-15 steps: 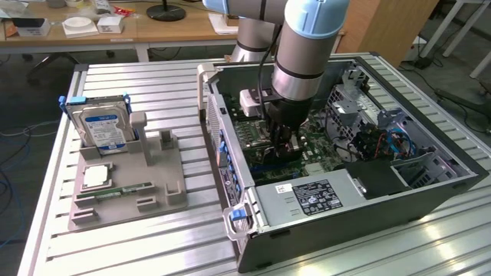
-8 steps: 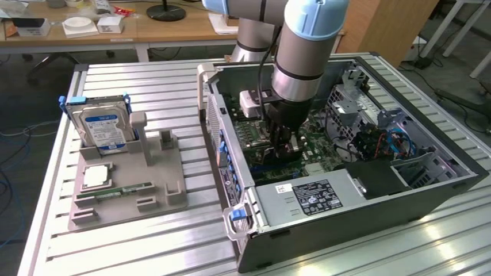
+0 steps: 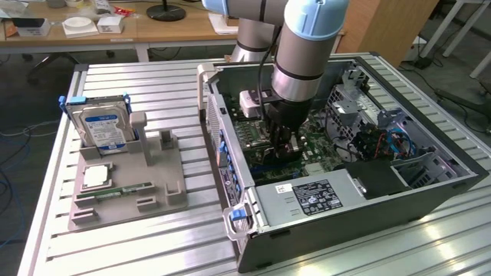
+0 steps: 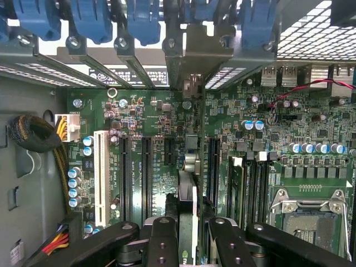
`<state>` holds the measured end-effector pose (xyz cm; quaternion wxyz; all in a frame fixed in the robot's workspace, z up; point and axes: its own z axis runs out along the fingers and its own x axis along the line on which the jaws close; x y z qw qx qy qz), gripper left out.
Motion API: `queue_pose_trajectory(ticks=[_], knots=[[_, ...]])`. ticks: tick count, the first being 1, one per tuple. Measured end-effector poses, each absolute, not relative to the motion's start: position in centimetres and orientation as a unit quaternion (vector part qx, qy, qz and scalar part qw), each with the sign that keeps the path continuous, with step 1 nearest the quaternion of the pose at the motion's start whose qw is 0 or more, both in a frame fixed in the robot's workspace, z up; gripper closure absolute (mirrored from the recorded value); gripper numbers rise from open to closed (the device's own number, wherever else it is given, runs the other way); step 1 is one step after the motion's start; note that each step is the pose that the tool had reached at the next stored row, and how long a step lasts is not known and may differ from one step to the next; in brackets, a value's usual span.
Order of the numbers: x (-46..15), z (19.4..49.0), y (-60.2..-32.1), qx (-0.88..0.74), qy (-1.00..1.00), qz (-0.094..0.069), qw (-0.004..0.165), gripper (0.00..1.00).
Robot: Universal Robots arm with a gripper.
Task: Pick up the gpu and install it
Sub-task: 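Insert the gpu into the slot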
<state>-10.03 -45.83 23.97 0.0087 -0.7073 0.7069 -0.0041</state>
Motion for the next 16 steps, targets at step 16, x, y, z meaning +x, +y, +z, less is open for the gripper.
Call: queue_pose_trajectory(ticks=[16], knots=[[-10.09,23.53,-45.83,-0.707,0.707,-0.004,0.009,0.74]])
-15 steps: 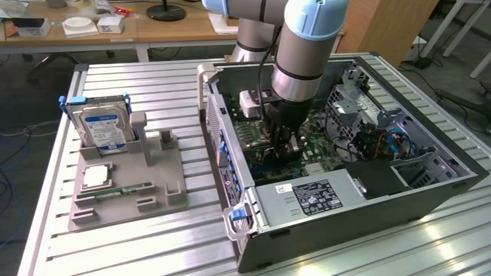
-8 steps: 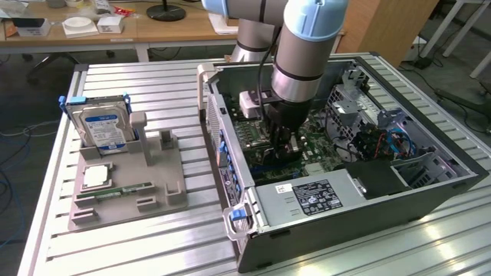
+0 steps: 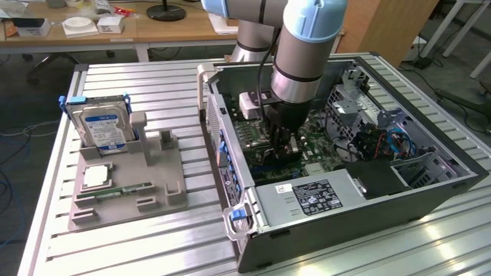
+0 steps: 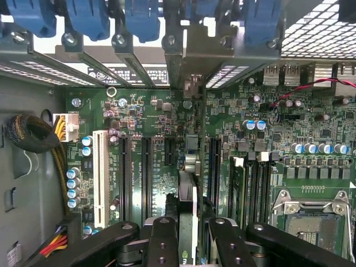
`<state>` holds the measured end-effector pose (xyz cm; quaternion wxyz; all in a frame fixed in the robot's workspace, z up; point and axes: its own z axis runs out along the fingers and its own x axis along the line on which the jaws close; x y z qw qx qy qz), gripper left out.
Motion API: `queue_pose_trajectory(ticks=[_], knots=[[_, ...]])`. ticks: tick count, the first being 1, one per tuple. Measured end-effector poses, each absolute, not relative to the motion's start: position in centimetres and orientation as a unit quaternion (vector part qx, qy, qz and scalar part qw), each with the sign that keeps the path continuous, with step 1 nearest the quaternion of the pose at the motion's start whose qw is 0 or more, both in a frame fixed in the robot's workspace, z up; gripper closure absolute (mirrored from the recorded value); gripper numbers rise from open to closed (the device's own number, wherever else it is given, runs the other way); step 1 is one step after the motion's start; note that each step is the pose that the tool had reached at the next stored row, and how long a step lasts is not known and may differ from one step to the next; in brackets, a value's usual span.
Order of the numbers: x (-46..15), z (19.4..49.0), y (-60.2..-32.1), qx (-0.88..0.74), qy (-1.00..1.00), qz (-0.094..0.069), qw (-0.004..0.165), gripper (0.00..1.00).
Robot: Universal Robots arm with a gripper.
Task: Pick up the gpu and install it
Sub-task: 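Insert the gpu into the slot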
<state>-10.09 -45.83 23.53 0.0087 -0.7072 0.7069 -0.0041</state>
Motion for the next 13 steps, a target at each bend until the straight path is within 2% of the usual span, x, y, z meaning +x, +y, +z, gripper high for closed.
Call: queue_pose_trajectory(ticks=[13], knots=[[-10.23,23.53,-45.83,-0.707,0.707,-0.004,0.009,0.74]])
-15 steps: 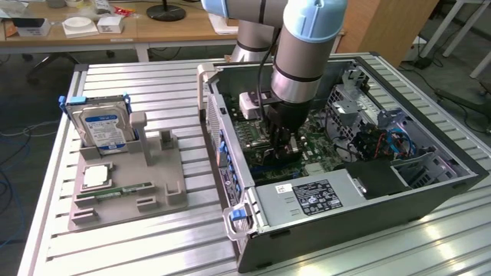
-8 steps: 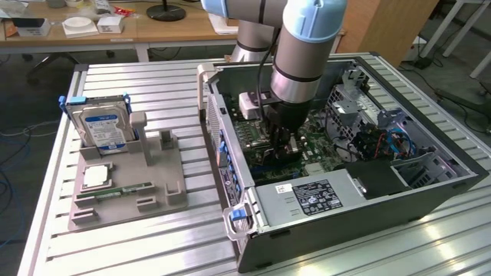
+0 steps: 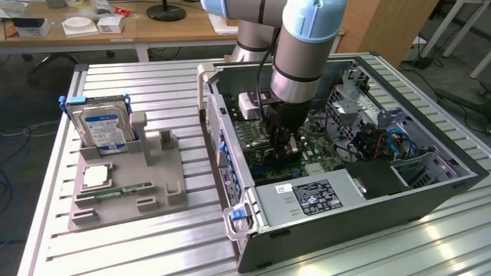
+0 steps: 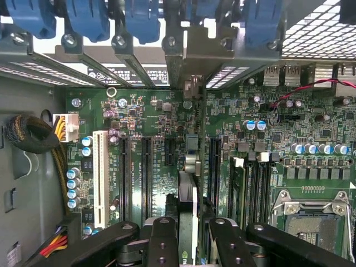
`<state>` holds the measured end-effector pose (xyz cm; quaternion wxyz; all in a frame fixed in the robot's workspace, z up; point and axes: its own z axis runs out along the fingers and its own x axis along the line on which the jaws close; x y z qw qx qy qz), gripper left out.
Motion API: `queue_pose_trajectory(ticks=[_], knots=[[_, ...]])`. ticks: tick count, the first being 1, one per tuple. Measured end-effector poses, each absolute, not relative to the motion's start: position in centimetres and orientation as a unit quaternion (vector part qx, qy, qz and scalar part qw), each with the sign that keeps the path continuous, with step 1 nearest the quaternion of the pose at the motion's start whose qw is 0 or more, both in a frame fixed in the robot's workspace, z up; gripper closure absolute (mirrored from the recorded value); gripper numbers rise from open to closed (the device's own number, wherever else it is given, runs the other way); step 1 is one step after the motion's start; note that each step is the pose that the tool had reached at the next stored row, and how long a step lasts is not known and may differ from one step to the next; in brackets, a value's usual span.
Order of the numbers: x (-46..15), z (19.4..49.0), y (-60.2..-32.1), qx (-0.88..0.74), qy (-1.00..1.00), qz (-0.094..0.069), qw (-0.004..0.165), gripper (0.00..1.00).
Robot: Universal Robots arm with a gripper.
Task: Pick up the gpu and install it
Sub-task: 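Insert the gpu into the slot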
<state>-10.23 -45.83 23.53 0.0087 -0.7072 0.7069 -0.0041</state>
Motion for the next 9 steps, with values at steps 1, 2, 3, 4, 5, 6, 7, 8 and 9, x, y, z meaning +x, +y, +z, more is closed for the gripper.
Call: queue_pose_trajectory(ticks=[1,2,3,4,5,6,7,8,9], knots=[[-10.23,23.52,-45.83,-0.707,0.707,-0.004,0.009,0.74],[-10.24,23.43,-45.84,-0.707,0.707,-0.004,0.008,0.74],[-10.24,23.25,-45.84,-0.707,0.707,-0.004,0.009,0.74],[-10.23,23.15,-45.85,-0.707,0.707,-0.005,0.009,0.74],[-10.23,23.13,-45.85,-0.707,0.707,-0.005,0.009,0.74],[-10.23,23.12,-45.85,-0.707,0.707,-0.005,0.009,0.74],[-10.23,23.1,-45.84,-0.707,0.707,-0.005,0.009,0.74],[-10.23,23.1,-45.84,-0.707,0.707,-0.005,0.009,0.74],[-10.23,23.1,-45.84,-0.707,0.707,-0.005,0.009,0.74]])
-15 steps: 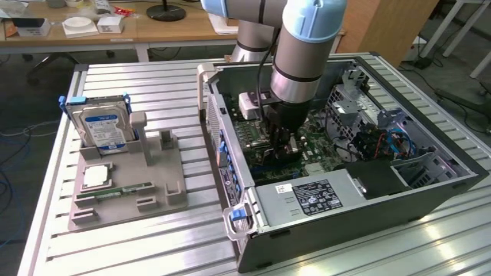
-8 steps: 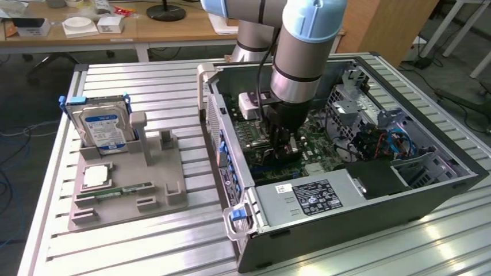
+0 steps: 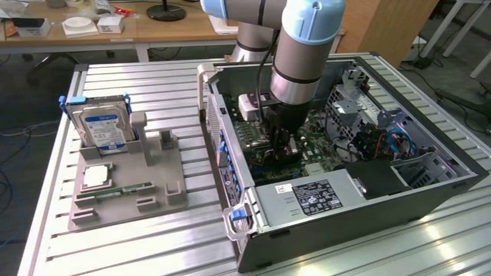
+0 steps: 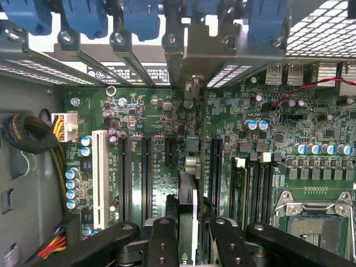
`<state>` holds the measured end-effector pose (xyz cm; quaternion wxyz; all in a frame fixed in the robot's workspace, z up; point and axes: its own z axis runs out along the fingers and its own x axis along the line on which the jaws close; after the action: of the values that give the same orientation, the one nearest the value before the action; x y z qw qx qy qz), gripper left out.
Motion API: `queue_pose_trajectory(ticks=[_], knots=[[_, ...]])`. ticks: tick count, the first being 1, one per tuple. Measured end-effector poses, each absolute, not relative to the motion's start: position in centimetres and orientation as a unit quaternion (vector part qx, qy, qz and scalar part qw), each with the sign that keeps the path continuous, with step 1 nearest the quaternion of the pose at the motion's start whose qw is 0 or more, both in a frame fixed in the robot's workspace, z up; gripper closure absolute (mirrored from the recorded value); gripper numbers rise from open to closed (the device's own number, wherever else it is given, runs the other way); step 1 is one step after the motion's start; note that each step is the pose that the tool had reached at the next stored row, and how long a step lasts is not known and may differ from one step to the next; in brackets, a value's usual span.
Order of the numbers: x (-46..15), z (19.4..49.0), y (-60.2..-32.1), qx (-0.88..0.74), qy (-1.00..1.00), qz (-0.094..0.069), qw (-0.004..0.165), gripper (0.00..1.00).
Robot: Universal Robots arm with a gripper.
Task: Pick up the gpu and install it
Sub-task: 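Insert the gpu into the slot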
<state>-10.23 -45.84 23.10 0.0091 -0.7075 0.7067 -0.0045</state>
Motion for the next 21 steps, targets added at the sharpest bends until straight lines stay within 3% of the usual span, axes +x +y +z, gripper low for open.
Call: queue_pose_trajectory(ticks=[10,11,21], knots=[[-10.3,23.2,-45.8,-0.707,0.707,-0.004,0.01,0.73],[-10.3,23.3,-45.8,-0.707,0.707,-0.005,0.01,0.67],[-10.3,25.2,-45.8,-0.707,0.707,-0.008,0.013,0.67]])
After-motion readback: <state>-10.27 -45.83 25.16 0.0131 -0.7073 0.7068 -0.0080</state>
